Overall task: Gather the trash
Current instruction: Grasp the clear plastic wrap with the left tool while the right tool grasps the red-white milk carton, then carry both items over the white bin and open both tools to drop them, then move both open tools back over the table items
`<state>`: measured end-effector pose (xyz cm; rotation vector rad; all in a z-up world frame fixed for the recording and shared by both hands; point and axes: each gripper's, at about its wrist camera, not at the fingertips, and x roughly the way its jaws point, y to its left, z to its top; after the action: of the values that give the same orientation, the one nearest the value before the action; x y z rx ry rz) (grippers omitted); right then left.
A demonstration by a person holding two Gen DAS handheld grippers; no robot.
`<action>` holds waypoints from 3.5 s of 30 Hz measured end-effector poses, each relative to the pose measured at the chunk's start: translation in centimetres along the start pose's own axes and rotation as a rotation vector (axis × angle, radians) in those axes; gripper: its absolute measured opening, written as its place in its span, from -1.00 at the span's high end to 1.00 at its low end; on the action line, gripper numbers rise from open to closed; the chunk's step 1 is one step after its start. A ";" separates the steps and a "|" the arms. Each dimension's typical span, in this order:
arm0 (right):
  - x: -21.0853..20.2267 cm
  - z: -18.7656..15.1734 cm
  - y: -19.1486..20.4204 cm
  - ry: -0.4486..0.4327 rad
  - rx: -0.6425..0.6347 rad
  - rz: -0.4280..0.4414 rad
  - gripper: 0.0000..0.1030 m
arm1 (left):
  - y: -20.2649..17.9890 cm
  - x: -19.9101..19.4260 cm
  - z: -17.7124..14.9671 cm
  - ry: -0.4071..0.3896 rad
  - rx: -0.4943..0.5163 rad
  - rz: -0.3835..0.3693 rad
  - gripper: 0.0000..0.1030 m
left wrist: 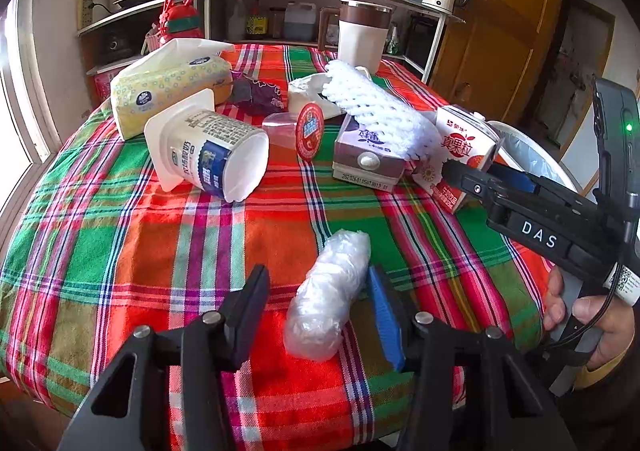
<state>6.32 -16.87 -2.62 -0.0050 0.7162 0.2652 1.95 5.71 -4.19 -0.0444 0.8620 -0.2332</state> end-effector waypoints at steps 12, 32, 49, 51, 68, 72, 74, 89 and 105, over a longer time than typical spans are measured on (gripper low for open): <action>-0.2 -0.2 -0.1 -0.006 -0.008 0.013 0.28 | -0.1 0.0 0.1 -0.015 -0.007 -0.014 0.46; -6.4 0.8 -5.3 -0.138 0.113 -0.016 0.28 | -6.2 -1.1 5.3 -0.102 0.082 -0.141 0.47; -9.6 1.5 -18.4 -0.146 0.259 -0.235 0.28 | -18.9 3.8 12.9 -0.088 0.238 -0.374 0.47; -9.4 1.5 -19.8 -0.130 0.264 -0.265 0.28 | -20.5 4.6 13.4 -0.066 0.247 -0.400 0.47; -5.1 -0.4 -28.4 0.037 0.322 -0.358 0.27 | -27.9 11.5 13.5 0.093 0.309 -0.404 0.44; -4.3 -0.8 -28.7 0.061 0.324 -0.361 0.07 | -28.0 11.9 13.3 0.092 0.310 -0.386 0.20; -4.4 -1.1 -28.6 0.056 0.327 -0.368 -0.06 | -27.9 11.7 13.3 0.086 0.305 -0.387 0.04; -7.6 -0.4 -25.2 -0.058 0.338 -0.324 -0.20 | -22.3 6.9 13.0 -0.014 0.230 -0.344 -0.33; -8.2 2.3 -14.4 -0.133 0.203 -0.088 -0.27 | -9.4 0.3 10.4 -0.141 0.082 -0.132 -0.39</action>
<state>5.31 -32.51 3.22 0.1725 0.6064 0.1067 8.29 -4.13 3.65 -0.0413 0.7088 -0.3847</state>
